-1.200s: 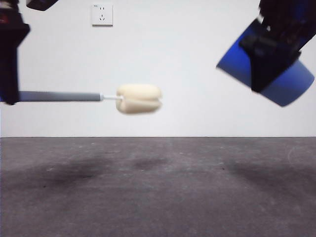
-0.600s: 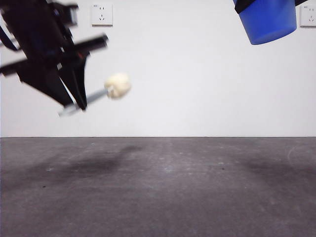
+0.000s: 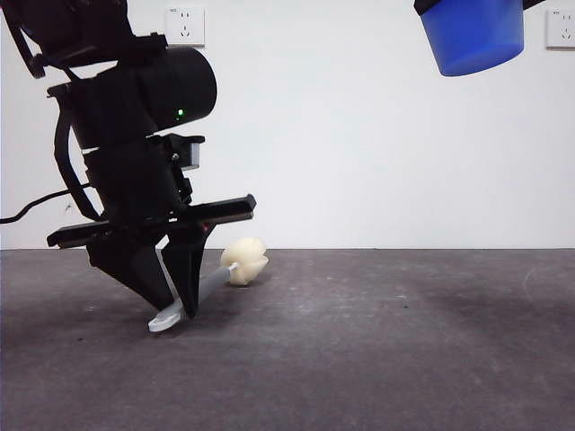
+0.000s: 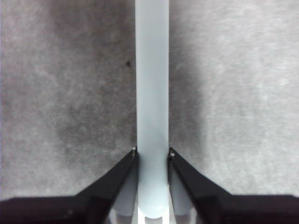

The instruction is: Pick up the cup brush,pick up the cup,insert the brush into the cup,clean the cup,put the cup brush back,put the cup back to the fixed position on the table

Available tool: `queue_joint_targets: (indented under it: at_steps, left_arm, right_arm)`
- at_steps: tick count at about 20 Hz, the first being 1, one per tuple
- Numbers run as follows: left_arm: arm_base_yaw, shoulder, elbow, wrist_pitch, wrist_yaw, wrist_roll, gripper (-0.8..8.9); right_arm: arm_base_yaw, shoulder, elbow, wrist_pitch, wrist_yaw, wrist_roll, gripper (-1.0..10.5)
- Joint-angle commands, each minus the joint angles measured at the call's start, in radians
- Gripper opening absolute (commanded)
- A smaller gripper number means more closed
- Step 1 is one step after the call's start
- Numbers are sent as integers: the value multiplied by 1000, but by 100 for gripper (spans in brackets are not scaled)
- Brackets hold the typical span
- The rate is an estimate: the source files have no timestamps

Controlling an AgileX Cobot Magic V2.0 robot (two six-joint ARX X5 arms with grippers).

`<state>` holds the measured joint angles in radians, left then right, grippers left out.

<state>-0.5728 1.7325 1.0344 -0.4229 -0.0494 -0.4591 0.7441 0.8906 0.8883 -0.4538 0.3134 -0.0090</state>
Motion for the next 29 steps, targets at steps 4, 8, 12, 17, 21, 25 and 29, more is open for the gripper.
queue_joint_targets:
  at_steps: [4,8,12,17,21,25,29]
  left_arm:
    - [-4,28,0,24,-3,-85,8]
    - [-3,28,0,22,6,-91,277]
    - [-3,15,1,-30,4,-44,327]
    - [-3,-101,1,-80,0,35,327]
    - [-3,-277,1,-149,1,106,327]
    - [-3,-512,1,-230,2,169,326]
    - [-3,-713,1,-306,2,176,324]
  right_arm:
    - [1,-1,0,7,-2,27,-17]
    - [1,-1,0,0,-2,28,-17]
    - [0,10,-1,20,-2,38,-17]
    - [-12,123,-3,118,-53,66,-17]
    - [-39,285,-35,280,-56,82,-17]
    - [-97,402,-134,516,-106,140,-17]
    - [-171,494,-224,743,-172,131,-17]
